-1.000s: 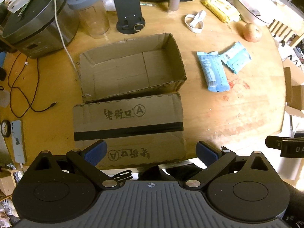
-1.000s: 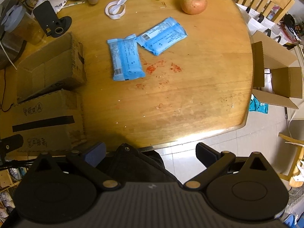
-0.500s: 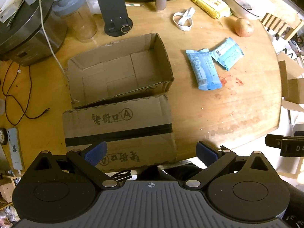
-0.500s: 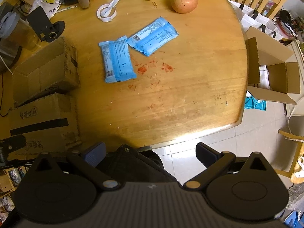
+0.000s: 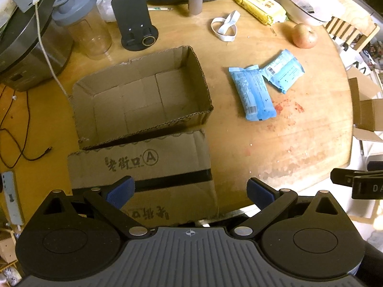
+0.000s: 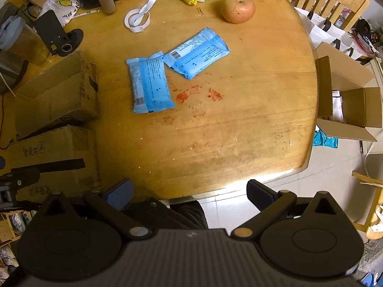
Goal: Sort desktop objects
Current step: 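Move the right gripper across the table toward the two blue packets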
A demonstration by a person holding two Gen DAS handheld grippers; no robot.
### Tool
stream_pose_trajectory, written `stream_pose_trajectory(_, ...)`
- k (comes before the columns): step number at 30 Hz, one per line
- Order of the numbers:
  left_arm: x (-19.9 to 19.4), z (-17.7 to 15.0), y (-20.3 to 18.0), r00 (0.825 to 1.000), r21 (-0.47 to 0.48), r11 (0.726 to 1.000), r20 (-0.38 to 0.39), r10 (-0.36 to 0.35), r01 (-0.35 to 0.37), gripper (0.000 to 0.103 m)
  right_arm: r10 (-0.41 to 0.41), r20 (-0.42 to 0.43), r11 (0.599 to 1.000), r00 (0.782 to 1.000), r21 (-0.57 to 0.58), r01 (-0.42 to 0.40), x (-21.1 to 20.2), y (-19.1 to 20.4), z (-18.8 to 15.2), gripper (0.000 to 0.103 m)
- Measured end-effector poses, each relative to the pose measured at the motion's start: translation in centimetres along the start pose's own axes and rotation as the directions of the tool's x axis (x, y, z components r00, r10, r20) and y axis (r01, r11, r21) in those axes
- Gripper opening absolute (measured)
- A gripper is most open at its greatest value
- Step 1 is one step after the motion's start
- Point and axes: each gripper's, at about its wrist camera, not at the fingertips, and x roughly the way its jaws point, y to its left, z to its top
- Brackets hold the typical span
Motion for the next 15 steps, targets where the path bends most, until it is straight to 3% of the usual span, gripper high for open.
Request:
stream_pose_trajectory(9,3.7,0.1,0.9,0.999,-0.011,1.0,-0.028,-0.015,0.015,0.103,0.011,-0.002,1.0,1.0,-0.005,-0.011,3.0,0.0,1.0,0.103)
stream_pose_trajectory(15,5.4,0.1,1.9,0.999,-0.043,0.999,-0.039,0.019,-0.021,0.103,0.026,-0.005,1.0,1.0,-0.009,-0.026,4.8,0.1,1.4,0.103)
